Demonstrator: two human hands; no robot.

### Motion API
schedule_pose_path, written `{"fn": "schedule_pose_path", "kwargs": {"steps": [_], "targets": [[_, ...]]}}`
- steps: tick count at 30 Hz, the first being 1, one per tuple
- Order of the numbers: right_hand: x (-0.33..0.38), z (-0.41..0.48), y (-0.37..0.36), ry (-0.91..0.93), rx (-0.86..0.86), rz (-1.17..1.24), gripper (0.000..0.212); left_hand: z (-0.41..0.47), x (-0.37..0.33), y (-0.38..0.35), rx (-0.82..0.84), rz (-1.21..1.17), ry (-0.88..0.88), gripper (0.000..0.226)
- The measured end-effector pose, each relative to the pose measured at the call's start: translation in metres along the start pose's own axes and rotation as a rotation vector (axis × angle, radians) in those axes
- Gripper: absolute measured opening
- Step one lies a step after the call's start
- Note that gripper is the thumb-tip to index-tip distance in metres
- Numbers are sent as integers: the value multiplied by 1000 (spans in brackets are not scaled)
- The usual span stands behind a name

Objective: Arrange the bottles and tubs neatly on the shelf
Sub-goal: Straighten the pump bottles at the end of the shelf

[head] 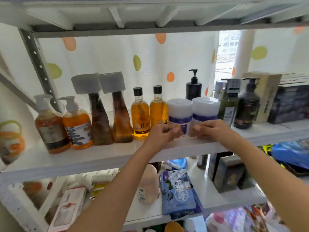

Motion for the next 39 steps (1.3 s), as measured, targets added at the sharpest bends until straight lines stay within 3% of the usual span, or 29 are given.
{"fn": "schedule_pose_path", "kwargs": {"steps": [4, 11, 21, 28, 33, 39], "targets": [[-16, 17, 39, -57, 86, 38, 21, 9, -12, -45, -13, -27, 64, 27], [-34, 38, 46, -83, 168, 132, 17, 15, -12, -57, -36, -100, 152, 25], [-27, 26, 86, -68, 269, 133, 25, 13, -21, -79, 60, -64, 134, 26], [-47, 32, 187, -86, 85, 125, 33, 21, -47, -156, 142, -21, 87, 27], [-57, 42, 191, -113, 105, 137, 27, 34, -44, -176, 134, 14, 70, 28], [-58, 46, 192, -136, 113, 161, 36, 33, -45, -177, 127, 18, 59, 27]]}}
Point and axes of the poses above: each hand's wrist, its own z-axis towards the middle knuckle, its own y-axis out of the back of the hand, x = y × z, the point moved 1 cm from there along z, towards the middle knuckle, and after that the axes turned 14 degrees about -x, right-handed, at the moved point
